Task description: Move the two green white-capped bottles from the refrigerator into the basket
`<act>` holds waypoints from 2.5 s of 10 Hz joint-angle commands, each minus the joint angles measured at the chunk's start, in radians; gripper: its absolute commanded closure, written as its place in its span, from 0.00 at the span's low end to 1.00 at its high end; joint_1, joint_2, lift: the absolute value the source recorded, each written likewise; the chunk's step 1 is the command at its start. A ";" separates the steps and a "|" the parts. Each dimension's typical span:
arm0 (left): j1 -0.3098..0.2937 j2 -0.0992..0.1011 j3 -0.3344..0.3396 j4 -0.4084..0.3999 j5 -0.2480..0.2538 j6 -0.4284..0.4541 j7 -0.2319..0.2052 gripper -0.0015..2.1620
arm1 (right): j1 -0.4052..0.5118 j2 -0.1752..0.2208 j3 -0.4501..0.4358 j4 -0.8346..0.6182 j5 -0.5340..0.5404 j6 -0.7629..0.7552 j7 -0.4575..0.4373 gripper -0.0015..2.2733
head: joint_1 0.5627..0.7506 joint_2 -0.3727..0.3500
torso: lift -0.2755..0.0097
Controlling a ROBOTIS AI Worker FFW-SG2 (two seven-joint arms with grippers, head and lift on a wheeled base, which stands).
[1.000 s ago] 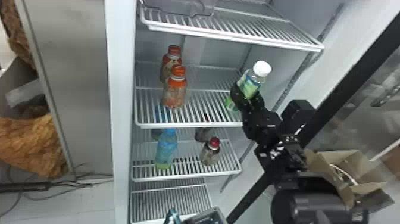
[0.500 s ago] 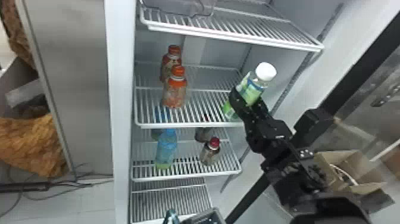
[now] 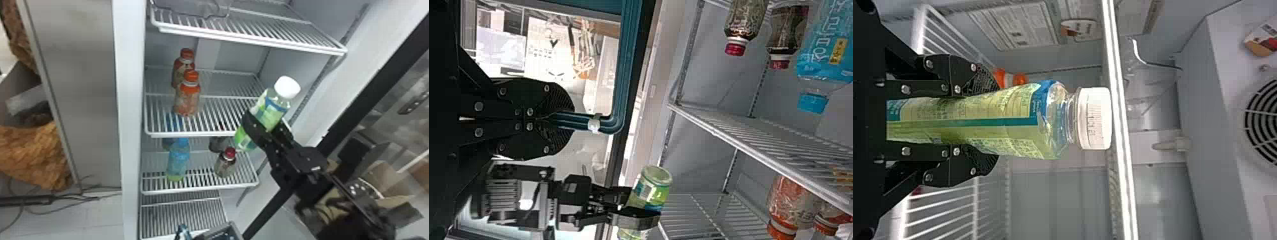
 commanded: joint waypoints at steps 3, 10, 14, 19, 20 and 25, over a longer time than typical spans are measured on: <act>0.007 -0.001 0.006 0.000 0.000 -0.005 -0.002 0.56 | 0.173 0.021 -0.030 -0.169 -0.031 0.124 0.028 0.39 | 0.70 0.03 | 0.95; 0.002 -0.001 0.002 0.000 -0.012 -0.005 -0.002 0.56 | 0.372 0.076 -0.103 -0.292 -0.055 0.316 0.083 0.39 | 0.70 0.03 | 0.95; 0.002 -0.001 0.000 0.000 -0.012 -0.010 -0.002 0.56 | 0.394 0.096 -0.141 -0.262 -0.097 0.493 0.104 0.39 | 0.70 0.03 | 0.95; 0.002 -0.001 0.000 0.000 -0.008 -0.010 -0.002 0.56 | 0.310 0.090 -0.143 -0.093 -0.147 0.657 0.114 0.39 | 0.70 0.03 | 0.95; 0.002 -0.001 0.002 0.000 -0.008 -0.010 -0.002 0.56 | 0.288 0.084 -0.127 -0.044 -0.159 0.657 0.115 0.39 | 0.70 0.03 | 0.95; 0.007 -0.001 0.006 0.000 -0.006 -0.012 -0.002 0.56 | 0.239 0.081 -0.080 0.040 -0.181 0.657 0.118 0.32 | 0.70 0.03 | 0.95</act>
